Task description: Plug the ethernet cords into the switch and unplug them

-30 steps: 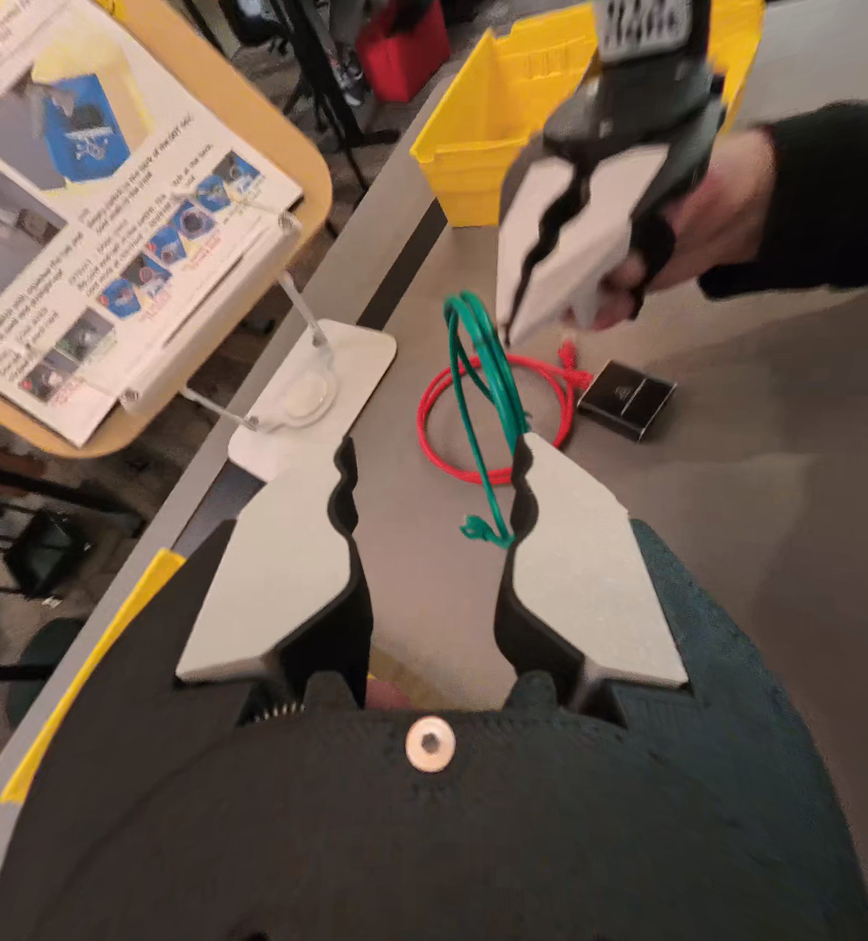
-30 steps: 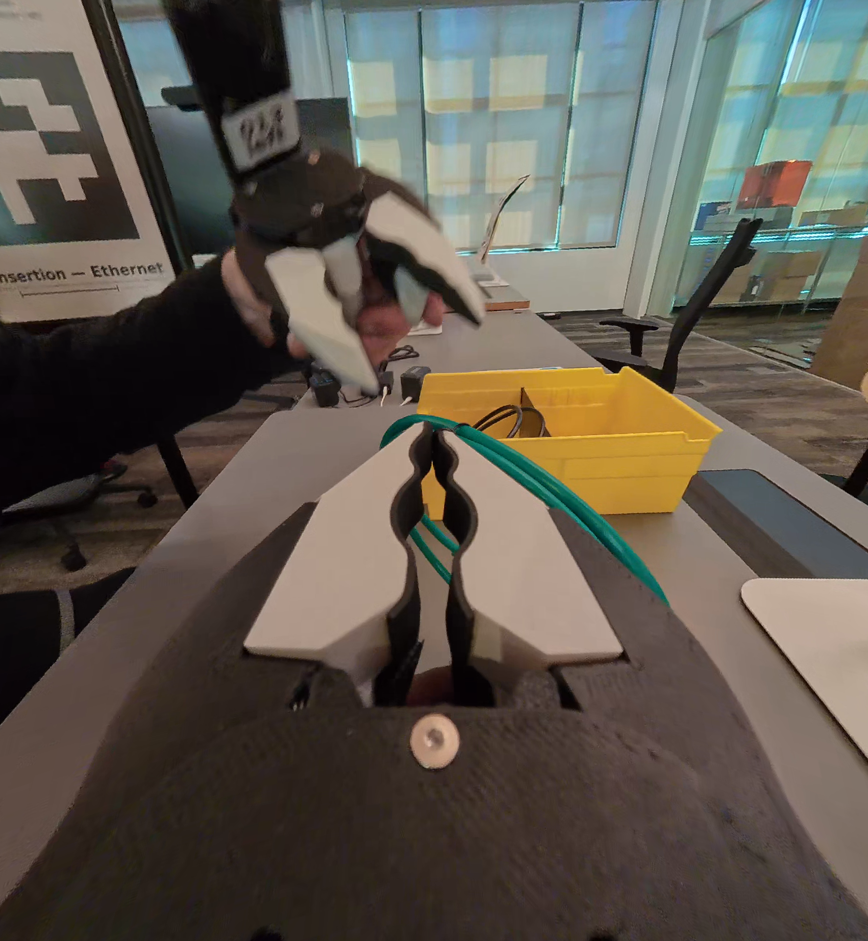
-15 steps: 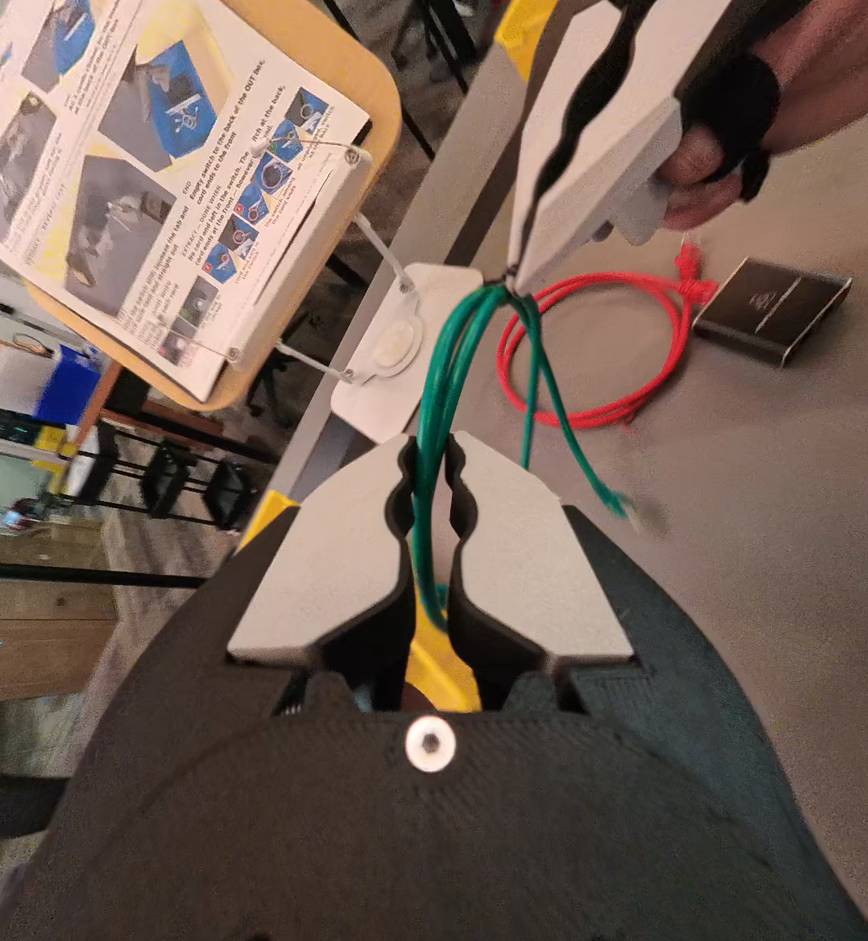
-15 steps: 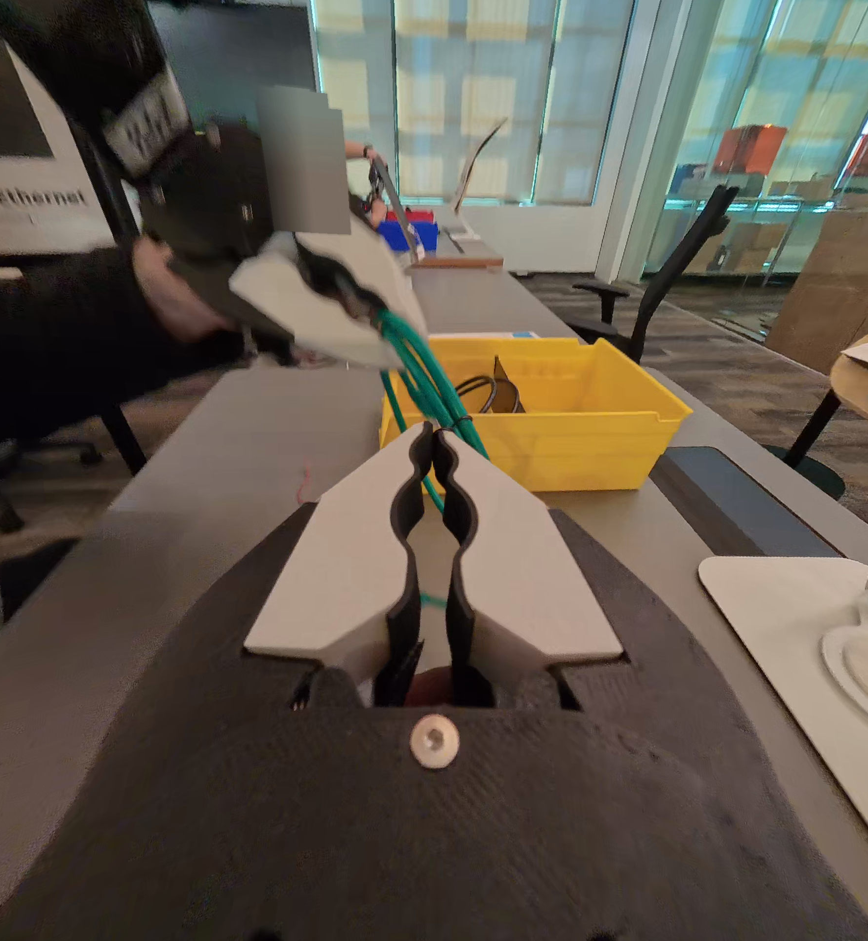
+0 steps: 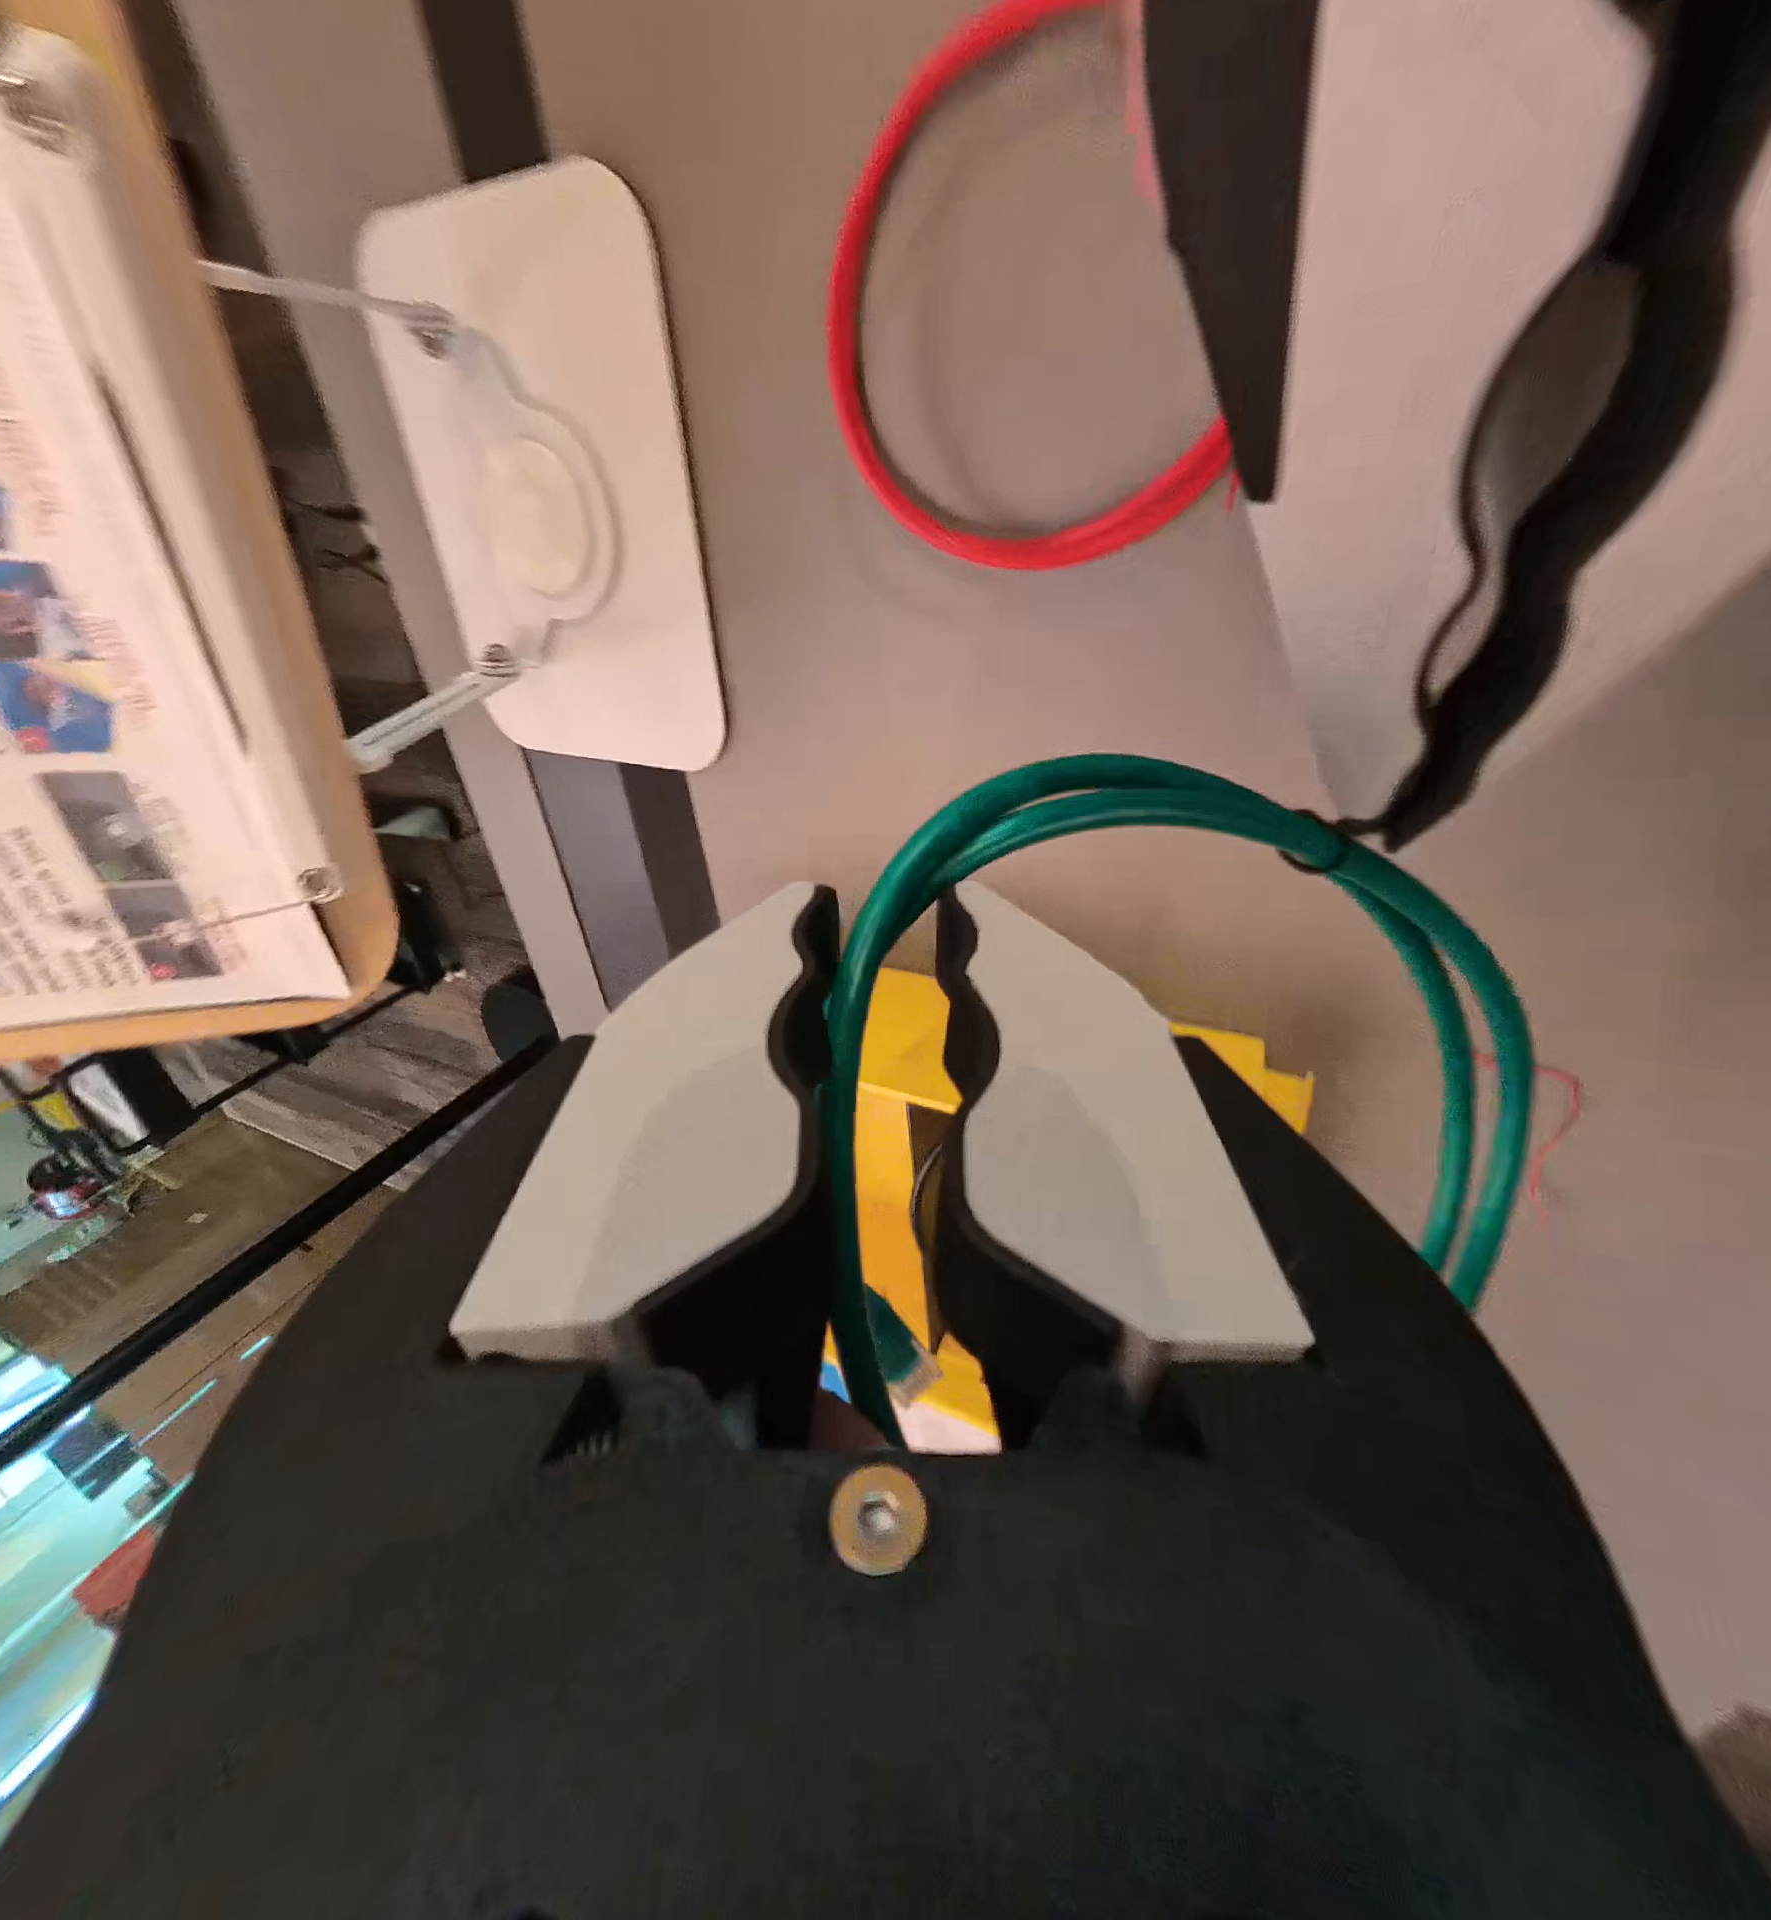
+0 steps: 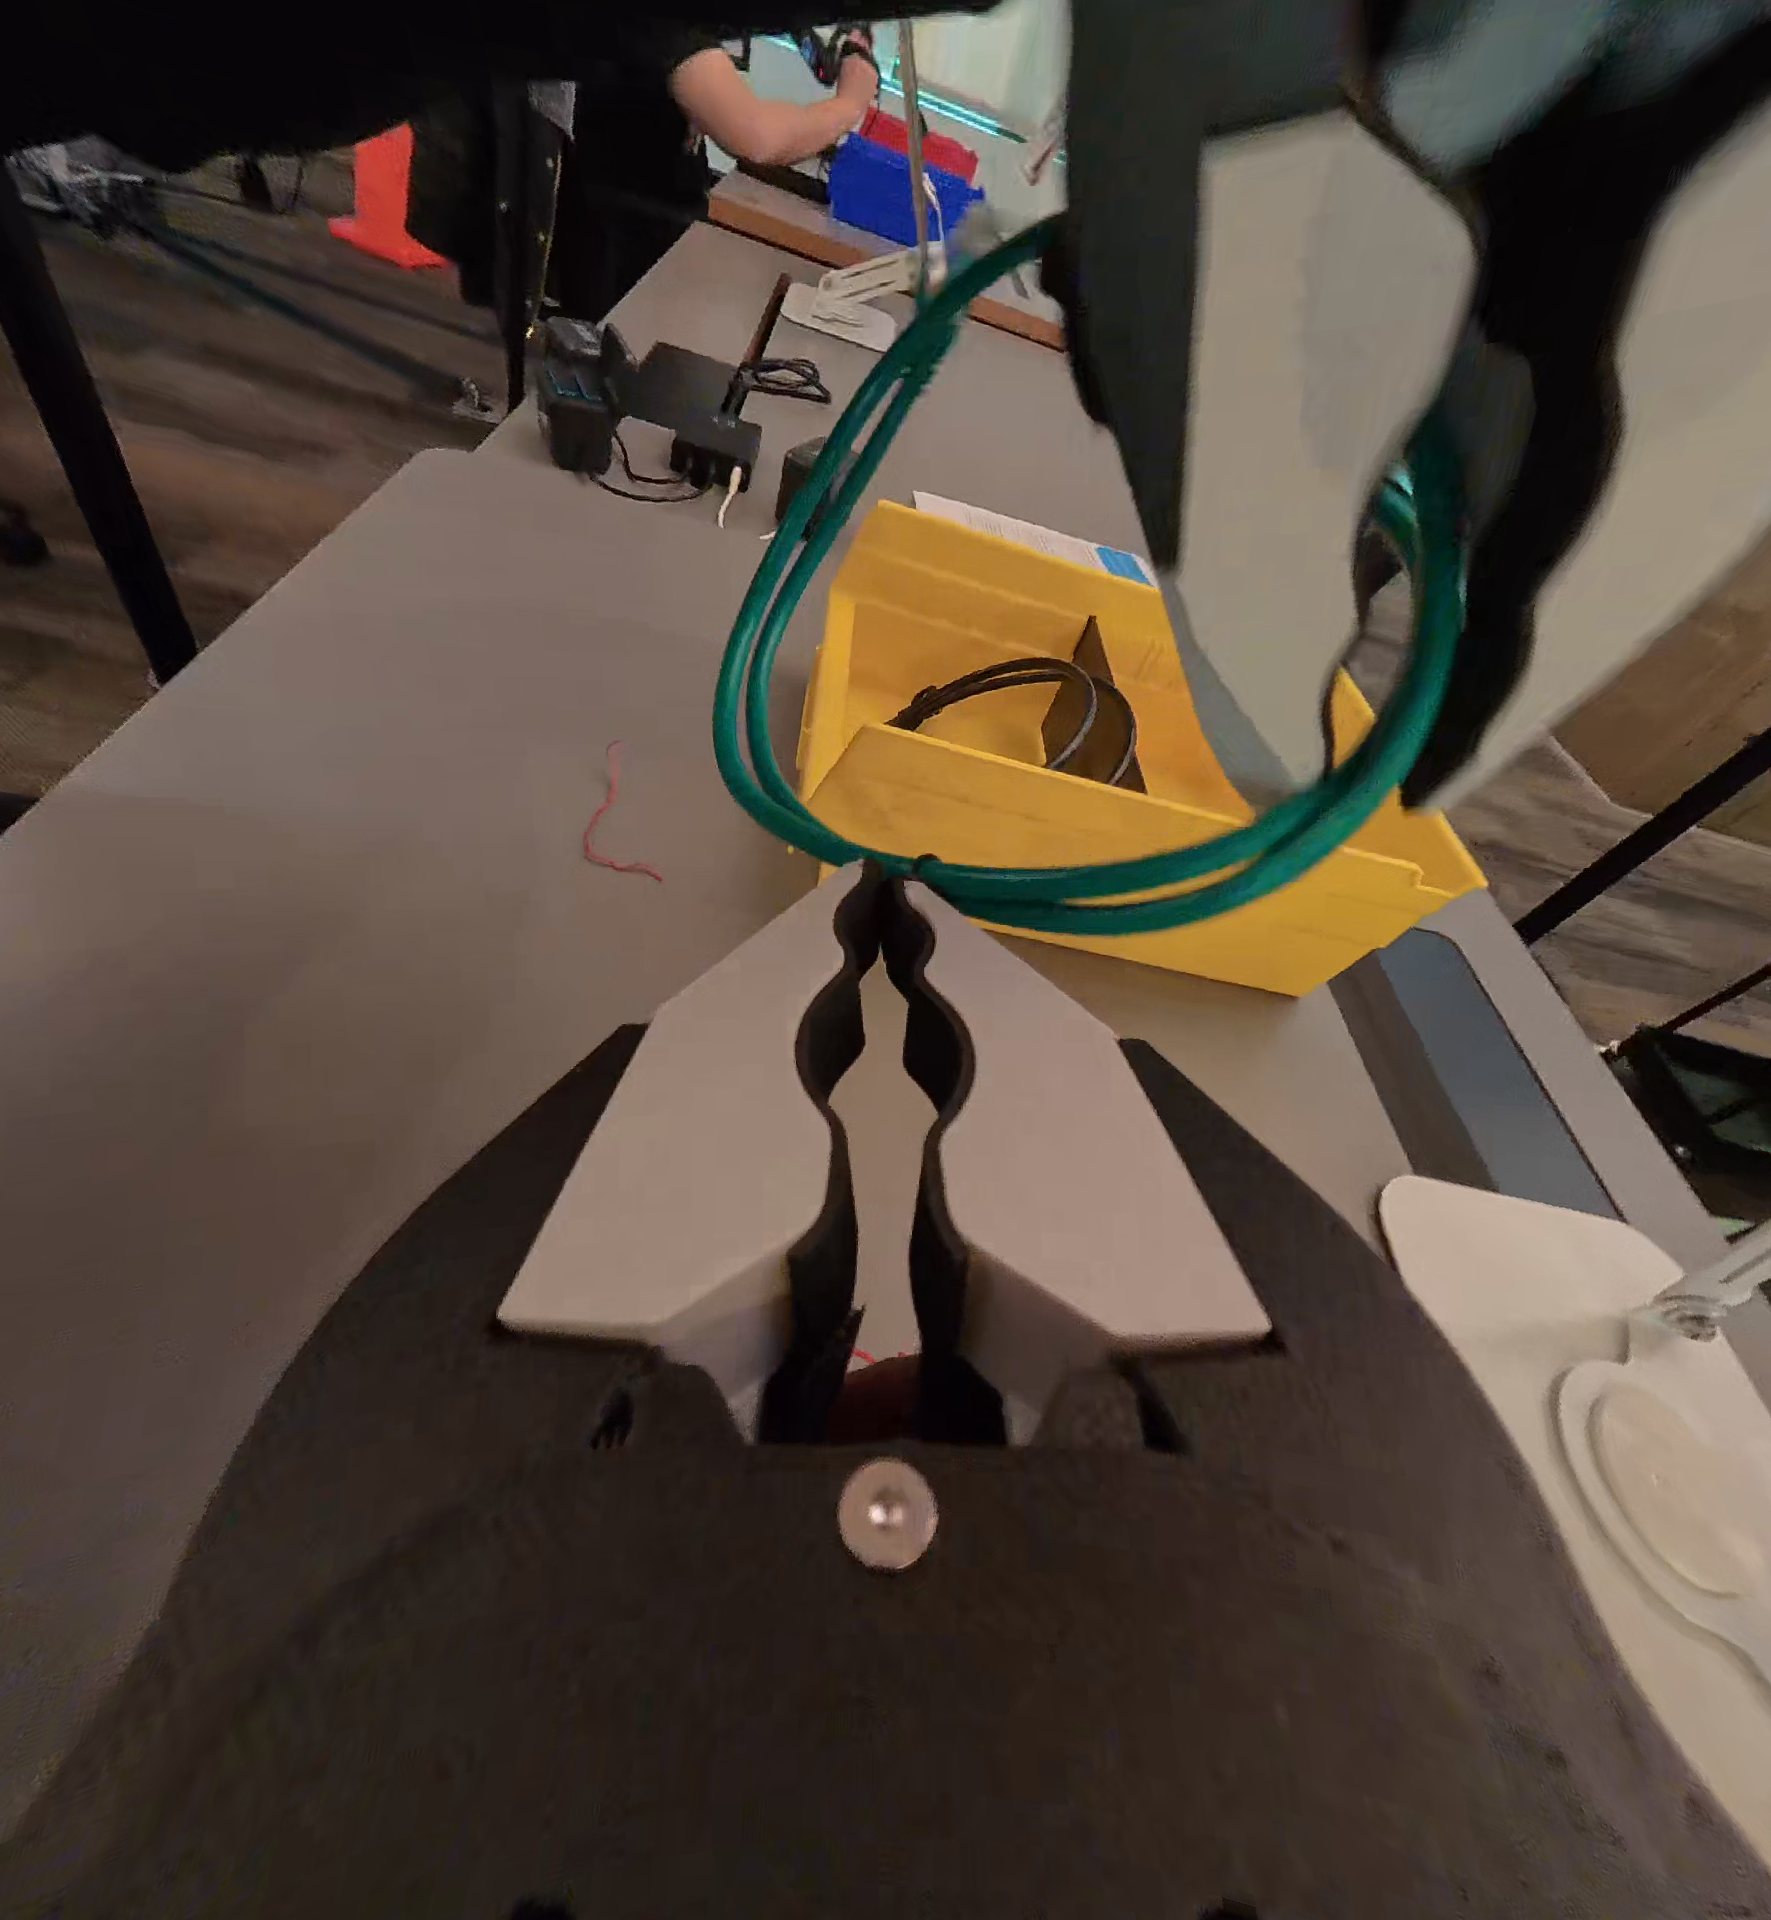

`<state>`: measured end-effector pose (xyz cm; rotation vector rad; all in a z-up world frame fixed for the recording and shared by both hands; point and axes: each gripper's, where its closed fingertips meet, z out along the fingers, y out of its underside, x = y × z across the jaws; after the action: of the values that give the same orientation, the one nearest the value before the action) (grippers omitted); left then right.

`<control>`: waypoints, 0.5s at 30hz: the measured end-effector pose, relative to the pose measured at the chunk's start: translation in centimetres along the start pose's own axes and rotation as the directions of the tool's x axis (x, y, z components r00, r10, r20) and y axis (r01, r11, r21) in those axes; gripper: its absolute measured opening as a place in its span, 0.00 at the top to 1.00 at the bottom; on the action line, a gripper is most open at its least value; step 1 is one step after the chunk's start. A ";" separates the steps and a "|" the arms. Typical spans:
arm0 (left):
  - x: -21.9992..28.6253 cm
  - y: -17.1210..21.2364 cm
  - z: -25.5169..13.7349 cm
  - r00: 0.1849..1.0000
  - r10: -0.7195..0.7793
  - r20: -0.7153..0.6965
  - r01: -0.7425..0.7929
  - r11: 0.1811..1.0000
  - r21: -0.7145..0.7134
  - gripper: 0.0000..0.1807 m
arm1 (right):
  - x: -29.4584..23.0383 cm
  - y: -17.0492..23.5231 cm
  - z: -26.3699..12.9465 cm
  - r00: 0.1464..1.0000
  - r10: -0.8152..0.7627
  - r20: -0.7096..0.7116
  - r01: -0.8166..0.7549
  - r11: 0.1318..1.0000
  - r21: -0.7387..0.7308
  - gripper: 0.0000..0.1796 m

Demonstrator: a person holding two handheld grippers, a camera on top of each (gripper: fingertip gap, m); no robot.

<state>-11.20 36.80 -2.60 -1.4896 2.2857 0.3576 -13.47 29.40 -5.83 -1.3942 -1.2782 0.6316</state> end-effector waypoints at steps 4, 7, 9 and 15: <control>1.5 0.6 3.1 0.976 0.051 -0.210 -0.073 0.992 -0.100 0.90 | -1.4 -0.8 0.6 0.994 -0.113 0.014 0.113 0.994 -0.007 1.00; 4.1 0.4 6.0 0.917 0.062 -0.395 -0.105 0.991 -0.088 0.86 | -2.3 -1.9 0.6 0.985 -0.168 0.028 0.168 0.986 0.019 1.00; 5.7 -0.4 7.6 0.885 0.066 -0.461 -0.099 0.994 -0.047 0.90 | -2.1 -2.5 0.2 0.984 -0.179 0.008 0.178 0.983 0.034 1.00; 0.5 -1.7 8.6 0.989 -0.092 -0.116 0.097 0.995 0.036 0.89 | 0.1 -2.8 -2.0 0.994 -0.105 -0.020 0.106 0.991 0.080 1.00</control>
<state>-8.27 39.30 -10.50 -1.6291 2.2835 0.2014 -12.63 28.30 -2.67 -1.2549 -1.2904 0.5925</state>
